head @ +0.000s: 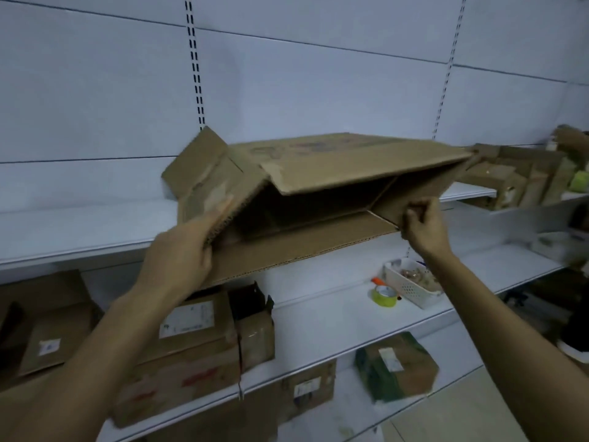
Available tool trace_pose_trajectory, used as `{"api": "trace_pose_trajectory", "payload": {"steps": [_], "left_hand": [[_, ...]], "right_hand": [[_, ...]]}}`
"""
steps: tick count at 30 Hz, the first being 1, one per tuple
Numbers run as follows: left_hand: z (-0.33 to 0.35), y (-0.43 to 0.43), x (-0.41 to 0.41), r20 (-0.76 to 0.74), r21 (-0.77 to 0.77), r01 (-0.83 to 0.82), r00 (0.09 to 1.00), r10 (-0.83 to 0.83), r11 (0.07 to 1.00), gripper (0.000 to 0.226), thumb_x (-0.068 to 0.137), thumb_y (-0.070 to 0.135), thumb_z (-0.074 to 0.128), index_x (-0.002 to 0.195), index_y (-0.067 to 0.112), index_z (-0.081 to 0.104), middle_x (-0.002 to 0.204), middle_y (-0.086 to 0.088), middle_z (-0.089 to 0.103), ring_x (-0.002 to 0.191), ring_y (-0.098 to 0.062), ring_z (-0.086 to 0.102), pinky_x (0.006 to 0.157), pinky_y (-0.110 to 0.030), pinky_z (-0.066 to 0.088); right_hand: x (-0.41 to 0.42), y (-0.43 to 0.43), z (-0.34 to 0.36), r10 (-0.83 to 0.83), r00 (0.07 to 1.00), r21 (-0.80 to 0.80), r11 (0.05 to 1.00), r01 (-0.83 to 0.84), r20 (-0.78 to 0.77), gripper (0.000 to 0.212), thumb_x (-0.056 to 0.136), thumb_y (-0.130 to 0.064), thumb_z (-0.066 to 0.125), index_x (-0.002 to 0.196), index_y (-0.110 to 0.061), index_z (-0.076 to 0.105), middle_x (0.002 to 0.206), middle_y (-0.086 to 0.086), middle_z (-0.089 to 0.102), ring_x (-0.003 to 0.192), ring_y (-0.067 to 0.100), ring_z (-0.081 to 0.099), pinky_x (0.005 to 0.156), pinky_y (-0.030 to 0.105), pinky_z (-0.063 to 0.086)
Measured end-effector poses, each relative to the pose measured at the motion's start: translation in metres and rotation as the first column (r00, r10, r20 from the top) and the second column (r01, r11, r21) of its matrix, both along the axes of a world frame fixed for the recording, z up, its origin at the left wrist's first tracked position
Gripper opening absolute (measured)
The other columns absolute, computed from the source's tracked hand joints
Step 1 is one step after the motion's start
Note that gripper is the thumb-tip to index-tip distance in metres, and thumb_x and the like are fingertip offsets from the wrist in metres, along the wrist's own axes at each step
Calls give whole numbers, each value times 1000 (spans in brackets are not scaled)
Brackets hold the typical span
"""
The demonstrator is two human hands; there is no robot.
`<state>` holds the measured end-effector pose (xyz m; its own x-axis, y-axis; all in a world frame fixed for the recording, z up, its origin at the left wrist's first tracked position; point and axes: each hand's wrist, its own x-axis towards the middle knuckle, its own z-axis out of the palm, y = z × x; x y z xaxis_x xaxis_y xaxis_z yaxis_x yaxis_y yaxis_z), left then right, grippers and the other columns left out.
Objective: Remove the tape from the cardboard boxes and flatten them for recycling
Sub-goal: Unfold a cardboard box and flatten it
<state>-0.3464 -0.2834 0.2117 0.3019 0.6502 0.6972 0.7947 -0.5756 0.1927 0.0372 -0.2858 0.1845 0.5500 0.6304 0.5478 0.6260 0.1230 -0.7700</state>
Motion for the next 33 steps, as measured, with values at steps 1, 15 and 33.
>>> {"api": "trace_pose_trajectory", "payload": {"steps": [1, 15, 33], "left_hand": [[-1, 0, 6, -100, -25, 8, 995, -10, 1000, 73, 81, -7, 57, 143, 29, 43, 93, -22, 68, 76, -41, 62, 60, -32, 43], [8, 14, 61, -640, -136, -112, 769, -1, 984, 70, 93, 11, 40, 146, 50, 15, 126, -11, 54, 91, -26, 51, 67, -32, 38], [2, -30, -18, -559, -253, -77, 825, -81, 964, 53, 95, 33, 44, 142, 49, 25, 141, 12, 47, 121, -14, 50, 87, -33, 47]], "right_hand": [[0, -2, -3, 40, 985, 44, 998, -34, -165, 16, 99, -18, 42, 113, -13, 41, 104, 16, 60, 81, 26, 57, 74, 48, 51], [-95, -38, -40, -120, 949, -17, 993, 120, -290, 74, 92, -58, 43, 151, -23, 14, 160, 2, 3, 145, 28, 9, 116, 53, 15], [-138, -41, -23, 269, 350, -291, 957, 9, 897, 61, 85, -22, 65, 141, -14, 42, 144, 12, 46, 134, 28, 42, 106, 42, 36]]}}
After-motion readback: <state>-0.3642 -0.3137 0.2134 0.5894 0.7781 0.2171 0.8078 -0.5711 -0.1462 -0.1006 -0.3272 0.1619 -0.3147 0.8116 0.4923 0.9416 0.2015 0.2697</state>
